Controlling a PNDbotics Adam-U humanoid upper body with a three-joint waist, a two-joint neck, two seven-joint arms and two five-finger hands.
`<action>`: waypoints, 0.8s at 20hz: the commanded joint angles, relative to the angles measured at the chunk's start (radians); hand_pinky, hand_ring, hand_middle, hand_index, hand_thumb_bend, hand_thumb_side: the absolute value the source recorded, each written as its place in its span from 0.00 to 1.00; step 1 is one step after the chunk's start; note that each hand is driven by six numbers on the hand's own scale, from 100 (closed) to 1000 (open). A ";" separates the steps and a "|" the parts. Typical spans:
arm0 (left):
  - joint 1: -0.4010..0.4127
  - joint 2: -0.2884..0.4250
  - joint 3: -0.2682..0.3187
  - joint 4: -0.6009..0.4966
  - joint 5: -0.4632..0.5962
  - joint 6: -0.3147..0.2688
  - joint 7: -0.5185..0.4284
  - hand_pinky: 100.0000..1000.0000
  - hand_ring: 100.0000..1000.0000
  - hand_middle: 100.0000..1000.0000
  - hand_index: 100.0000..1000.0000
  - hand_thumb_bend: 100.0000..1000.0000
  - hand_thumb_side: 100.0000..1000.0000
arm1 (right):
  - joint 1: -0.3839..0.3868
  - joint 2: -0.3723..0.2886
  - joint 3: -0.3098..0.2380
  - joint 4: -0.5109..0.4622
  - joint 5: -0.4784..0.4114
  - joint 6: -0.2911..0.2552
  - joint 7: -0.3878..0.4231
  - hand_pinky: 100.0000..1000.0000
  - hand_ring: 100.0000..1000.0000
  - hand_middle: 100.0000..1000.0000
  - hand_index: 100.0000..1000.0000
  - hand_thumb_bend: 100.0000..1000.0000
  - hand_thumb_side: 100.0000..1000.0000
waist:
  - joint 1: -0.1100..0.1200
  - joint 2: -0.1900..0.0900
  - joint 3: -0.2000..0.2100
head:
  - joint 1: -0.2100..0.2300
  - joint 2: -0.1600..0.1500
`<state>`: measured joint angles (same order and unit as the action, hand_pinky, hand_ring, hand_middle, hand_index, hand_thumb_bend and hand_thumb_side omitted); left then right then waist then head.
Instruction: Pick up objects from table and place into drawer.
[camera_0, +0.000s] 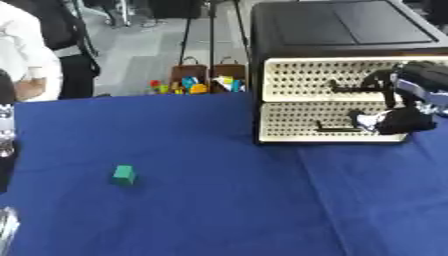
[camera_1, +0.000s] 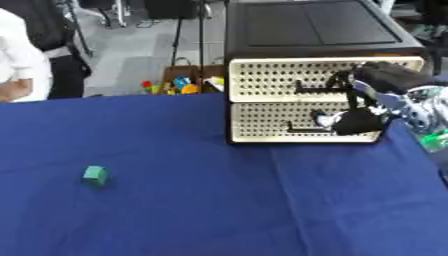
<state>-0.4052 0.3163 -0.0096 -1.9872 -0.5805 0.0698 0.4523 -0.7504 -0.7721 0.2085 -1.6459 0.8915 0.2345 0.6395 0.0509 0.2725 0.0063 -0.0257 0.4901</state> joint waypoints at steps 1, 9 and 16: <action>-0.006 0.010 0.002 -0.013 0.004 -0.002 -0.002 0.79 0.96 0.85 0.90 0.29 1.00 | -0.017 -0.034 -0.016 0.009 0.005 0.003 -0.005 0.00 0.24 0.37 0.86 0.29 0.62 | -0.003 -0.013 0.001 | -0.003 -0.011; -0.005 0.009 -0.001 -0.013 0.007 -0.005 -0.005 0.79 0.96 0.85 0.91 0.29 1.00 | -0.032 -0.026 -0.012 0.042 0.005 0.004 -0.007 0.00 0.24 0.37 0.86 0.28 0.61 | -0.003 -0.012 0.004 | -0.005 -0.017; -0.003 0.009 -0.002 -0.013 0.010 -0.006 -0.007 0.79 0.96 0.85 0.91 0.29 1.00 | -0.056 -0.015 0.001 0.085 0.017 -0.003 -0.015 0.00 0.23 0.37 0.84 0.25 0.59 | -0.004 -0.012 0.009 | -0.009 -0.021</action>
<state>-0.4036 0.3160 -0.0152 -1.9872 -0.5731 0.0649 0.4472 -0.7894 -0.7699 0.2117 -1.5678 0.8972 0.2320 0.6300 0.0496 0.2748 0.0134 -0.0311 0.4811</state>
